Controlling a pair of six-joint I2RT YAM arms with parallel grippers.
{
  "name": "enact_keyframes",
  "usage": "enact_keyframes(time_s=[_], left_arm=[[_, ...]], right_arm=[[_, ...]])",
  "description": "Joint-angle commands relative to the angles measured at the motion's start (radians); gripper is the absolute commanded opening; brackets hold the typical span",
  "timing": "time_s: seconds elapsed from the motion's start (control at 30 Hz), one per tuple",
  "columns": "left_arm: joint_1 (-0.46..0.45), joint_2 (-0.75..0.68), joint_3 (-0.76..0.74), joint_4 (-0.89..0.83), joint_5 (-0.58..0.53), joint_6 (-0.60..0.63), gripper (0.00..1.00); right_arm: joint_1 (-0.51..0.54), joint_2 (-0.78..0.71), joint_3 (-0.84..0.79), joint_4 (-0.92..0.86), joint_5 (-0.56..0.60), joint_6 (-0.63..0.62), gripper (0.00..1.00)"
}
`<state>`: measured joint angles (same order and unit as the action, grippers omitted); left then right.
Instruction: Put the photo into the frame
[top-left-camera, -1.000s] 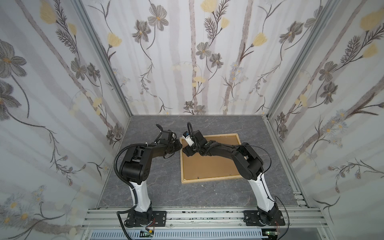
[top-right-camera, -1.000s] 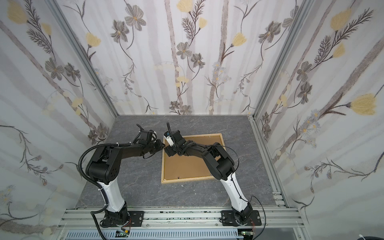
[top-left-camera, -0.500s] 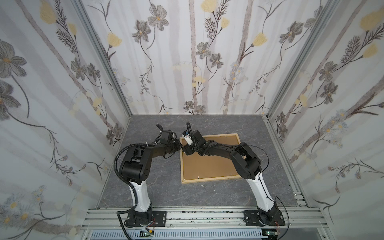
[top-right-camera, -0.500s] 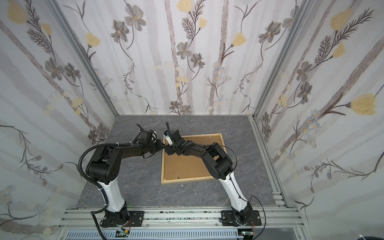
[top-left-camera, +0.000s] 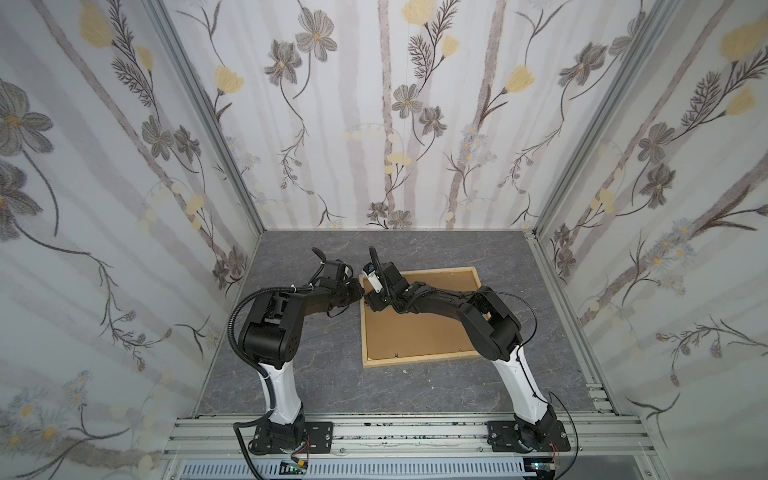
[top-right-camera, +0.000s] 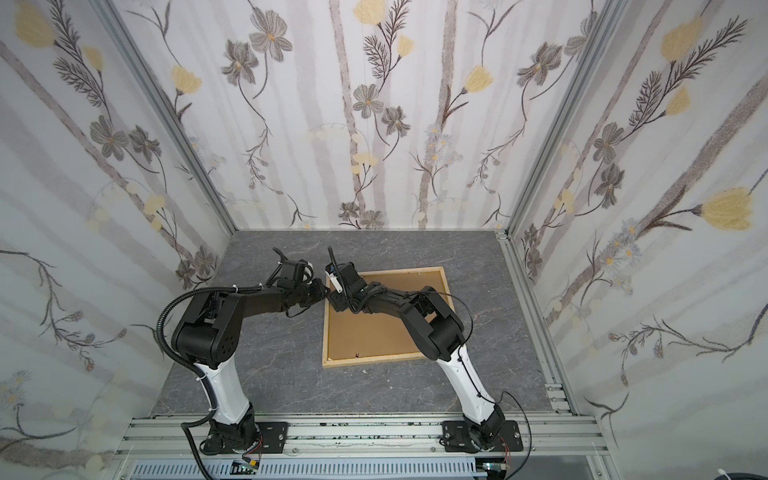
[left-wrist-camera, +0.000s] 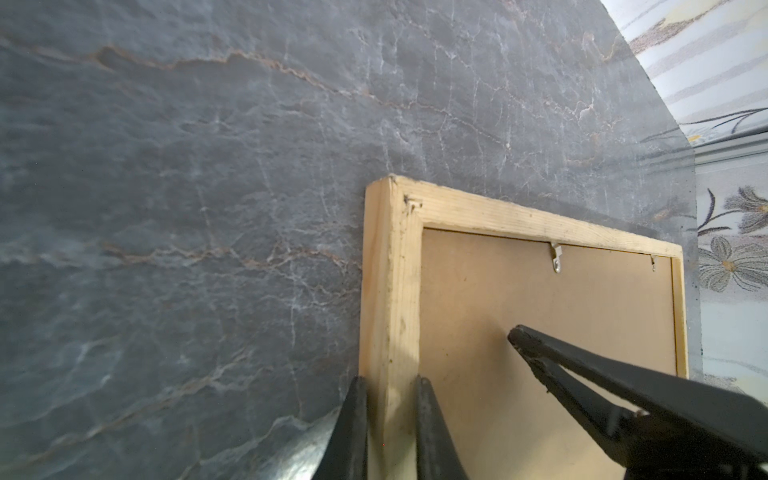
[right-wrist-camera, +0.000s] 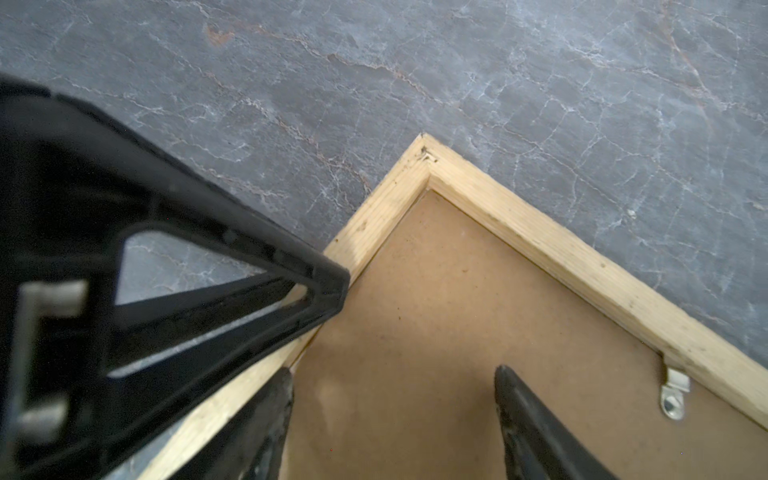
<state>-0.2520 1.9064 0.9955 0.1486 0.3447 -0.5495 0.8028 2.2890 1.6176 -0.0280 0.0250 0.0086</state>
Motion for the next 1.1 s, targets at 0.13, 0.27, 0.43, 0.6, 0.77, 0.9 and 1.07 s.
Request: enact_keyframes(time_s=[0.13, 0.27, 0.43, 0.6, 0.77, 0.9, 1.07], left_arm=[[-0.002, 0.010, -0.011, -0.126, 0.035, -0.014, 0.09], [-0.002, 0.013, -0.012, -0.124, 0.036, -0.015, 0.09], [-0.002, 0.013, -0.011, -0.126, 0.032, -0.015, 0.09], [0.005, 0.015, -0.011, -0.124, 0.034, -0.017, 0.08], [0.012, 0.011, -0.014, -0.122, 0.047, -0.020, 0.09], [0.017, 0.010, -0.010, -0.131, 0.053, -0.017, 0.09], [0.022, 0.016, -0.003, -0.141, 0.044, -0.017, 0.11]], right_arm=[[0.048, 0.036, -0.004, -0.192, -0.034, -0.090, 0.76], [0.066, 0.053, -0.007, -0.217, -0.038, -0.127, 0.76], [0.072, 0.050, -0.033, -0.222, -0.053, -0.158, 0.75], [0.075, 0.031, -0.095, -0.204, -0.114, -0.183, 0.74], [0.073, 0.021, -0.135, -0.201, -0.142, -0.200, 0.74], [0.072, 0.015, -0.140, -0.207, -0.136, -0.209, 0.74], [0.071, 0.000, -0.142, -0.211, -0.157, -0.229, 0.74]])
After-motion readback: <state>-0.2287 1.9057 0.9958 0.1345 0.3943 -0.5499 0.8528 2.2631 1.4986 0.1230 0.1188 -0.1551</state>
